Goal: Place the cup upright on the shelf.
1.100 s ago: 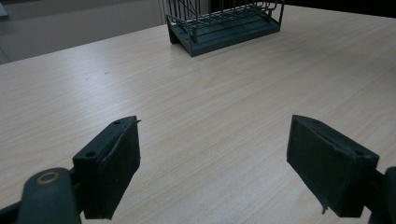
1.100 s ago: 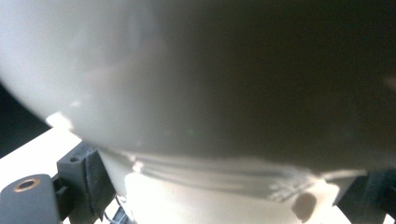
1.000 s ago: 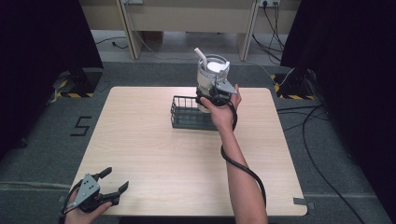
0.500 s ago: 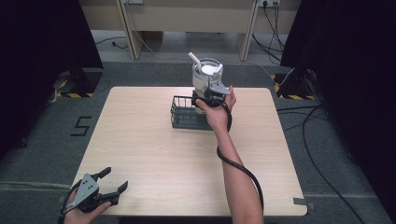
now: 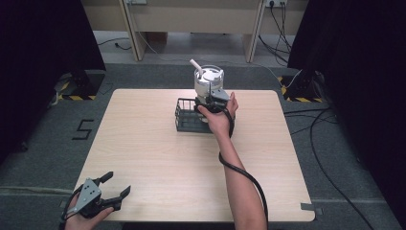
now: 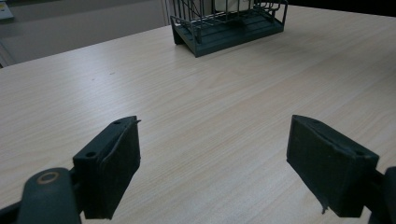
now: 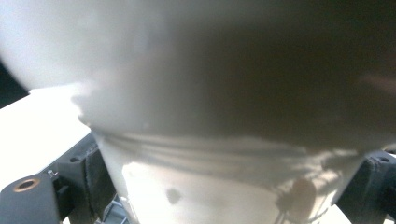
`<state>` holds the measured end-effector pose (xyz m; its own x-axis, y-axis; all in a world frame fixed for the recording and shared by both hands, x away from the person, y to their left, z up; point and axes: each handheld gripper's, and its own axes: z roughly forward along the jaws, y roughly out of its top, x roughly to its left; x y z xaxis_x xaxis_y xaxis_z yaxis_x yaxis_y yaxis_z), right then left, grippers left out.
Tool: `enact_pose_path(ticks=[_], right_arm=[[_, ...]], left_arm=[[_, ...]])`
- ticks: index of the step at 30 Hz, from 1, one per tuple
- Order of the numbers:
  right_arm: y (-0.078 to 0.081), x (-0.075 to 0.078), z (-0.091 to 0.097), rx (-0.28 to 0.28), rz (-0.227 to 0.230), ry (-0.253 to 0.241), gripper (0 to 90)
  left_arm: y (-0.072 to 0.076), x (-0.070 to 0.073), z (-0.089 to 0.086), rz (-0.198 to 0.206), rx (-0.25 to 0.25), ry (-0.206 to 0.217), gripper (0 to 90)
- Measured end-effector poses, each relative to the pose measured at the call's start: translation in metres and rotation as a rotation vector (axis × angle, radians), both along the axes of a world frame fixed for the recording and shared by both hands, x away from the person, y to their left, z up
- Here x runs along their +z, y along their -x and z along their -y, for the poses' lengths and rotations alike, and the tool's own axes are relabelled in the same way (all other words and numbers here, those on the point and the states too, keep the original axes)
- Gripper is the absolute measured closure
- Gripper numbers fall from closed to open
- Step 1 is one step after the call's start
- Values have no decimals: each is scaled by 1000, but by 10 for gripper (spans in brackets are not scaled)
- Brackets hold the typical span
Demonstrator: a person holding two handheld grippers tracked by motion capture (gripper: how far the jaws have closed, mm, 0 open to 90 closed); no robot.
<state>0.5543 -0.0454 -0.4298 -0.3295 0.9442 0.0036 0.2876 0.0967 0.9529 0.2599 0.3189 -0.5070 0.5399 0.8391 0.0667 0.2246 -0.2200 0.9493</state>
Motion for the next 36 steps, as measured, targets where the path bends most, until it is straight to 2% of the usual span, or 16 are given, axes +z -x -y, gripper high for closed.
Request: enact_pose_path(ticks=[8, 16, 27, 33, 36], right_arm=[[-1, -7, -4, 0, -11, 6, 103], [0, -11, -4, -2, 5, 11, 102], [3, -18, -3, -2, 39, -12, 96], [2, -20, -4, -5, 31, -24, 83], [2, -22, -4, -3, 25, -13, 75]], left_arm=[[0, 0, -1, 1, 2, 0, 168], [0, 0, -1, 1, 2, 2, 168], [0, 0, 0, 1, 0, 0, 168], [0, -1, -1, -2, -1, -1, 167], [0, 0, -1, -2, -2, -4, 167]])
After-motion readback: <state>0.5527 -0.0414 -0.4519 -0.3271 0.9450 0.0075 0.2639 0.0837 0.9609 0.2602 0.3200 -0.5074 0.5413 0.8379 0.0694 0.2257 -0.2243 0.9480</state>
